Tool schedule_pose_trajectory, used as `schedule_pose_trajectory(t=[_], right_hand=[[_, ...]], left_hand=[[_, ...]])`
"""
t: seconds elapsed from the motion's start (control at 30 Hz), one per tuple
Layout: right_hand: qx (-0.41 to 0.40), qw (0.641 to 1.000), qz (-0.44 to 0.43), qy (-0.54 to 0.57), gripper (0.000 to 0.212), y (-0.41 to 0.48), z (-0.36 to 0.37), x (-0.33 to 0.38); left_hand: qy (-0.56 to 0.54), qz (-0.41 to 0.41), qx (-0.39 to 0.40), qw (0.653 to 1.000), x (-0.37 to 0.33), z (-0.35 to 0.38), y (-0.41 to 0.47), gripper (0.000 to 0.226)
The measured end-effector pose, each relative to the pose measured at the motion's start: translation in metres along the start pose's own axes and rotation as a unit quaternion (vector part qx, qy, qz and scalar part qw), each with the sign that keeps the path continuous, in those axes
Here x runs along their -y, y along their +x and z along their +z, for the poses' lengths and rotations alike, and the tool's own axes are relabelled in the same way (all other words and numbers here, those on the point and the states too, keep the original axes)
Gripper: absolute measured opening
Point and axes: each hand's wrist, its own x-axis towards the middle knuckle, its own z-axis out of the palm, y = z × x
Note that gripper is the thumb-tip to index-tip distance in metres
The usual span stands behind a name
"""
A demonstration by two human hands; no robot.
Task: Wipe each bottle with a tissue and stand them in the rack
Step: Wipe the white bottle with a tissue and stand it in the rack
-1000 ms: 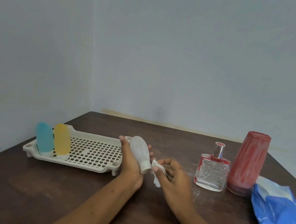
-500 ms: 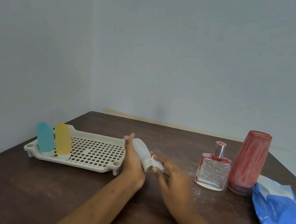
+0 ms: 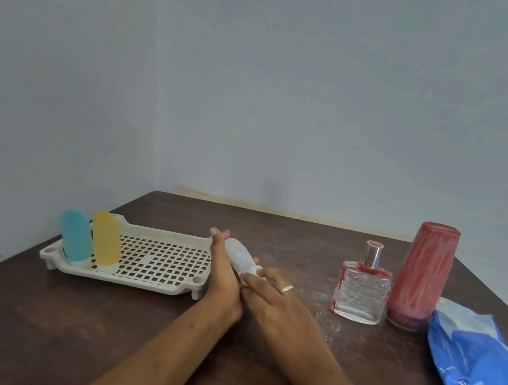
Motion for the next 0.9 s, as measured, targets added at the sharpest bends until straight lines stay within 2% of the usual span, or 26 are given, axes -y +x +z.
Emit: schedule_pose_trajectory(t=[0.1, 0.2, 0.27, 0.33, 0.4, 0.47, 0.53, 0.6, 0.7, 0.8, 0.9], right_hand=[[-0.047, 0.991, 0.096, 0.08, 0.03, 0.002, -0.004, 0.003], [-0.063, 0.968, 0.175, 0.169, 0.03, 0.001, -0.005, 0.002], [-0.073, 0.918, 0.284, 0.268, 0.024, -0.002, -0.006, -0.002], [-0.055, 0.851, 0.366, 0.373, 0.019, -0.004, -0.007, -0.007], [-0.049, 0.784, 0.4, 0.471, 0.019, -0.004, -0.008, -0.008], [-0.083, 0.743, 0.425, 0.51, 0.014, -0.002, -0.011, -0.006], [-0.126, 0.743, 0.443, 0.485, 0.01, 0.0, -0.012, -0.004], [-0.154, 0.768, 0.444, 0.435, 0.009, 0.0, -0.013, -0.005], [-0.15, 0.791, 0.419, 0.421, 0.01, 0.0, -0.014, -0.004], [-0.106, 0.793, 0.4, 0.448, 0.016, -0.001, -0.013, -0.002], [-0.073, 0.795, 0.396, 0.454, 0.018, -0.002, -0.008, -0.003]], left_hand=[[0.008, -0.015, 0.011, 1.0, 0.003, -0.001, 0.001, 0.044], [0.049, 0.026, 0.026, 0.998, 0.01, -0.003, 0.006, 0.017], [0.069, 0.062, 0.033, 0.995, 0.012, -0.001, 0.005, 0.016], [0.087, 0.078, 0.026, 0.993, 0.013, 0.002, 0.005, 0.019], [0.121, 0.1, 0.017, 0.988, 0.016, 0.001, 0.007, 0.027], [0.157, 0.125, 0.017, 0.979, 0.015, 0.0, 0.007, 0.034], [0.197, 0.143, 0.021, 0.97, 0.016, 0.001, 0.005, 0.038], [0.219, 0.163, 0.029, 0.962, 0.018, 0.001, 0.003, 0.045], [0.235, 0.18, 0.031, 0.955, 0.021, -0.001, 0.005, 0.053], [0.16, 0.135, 0.02, 0.978, 0.017, 0.002, 0.007, 0.062], [0.089, 0.092, 0.046, 0.991, 0.013, 0.003, 0.007, 0.055]])
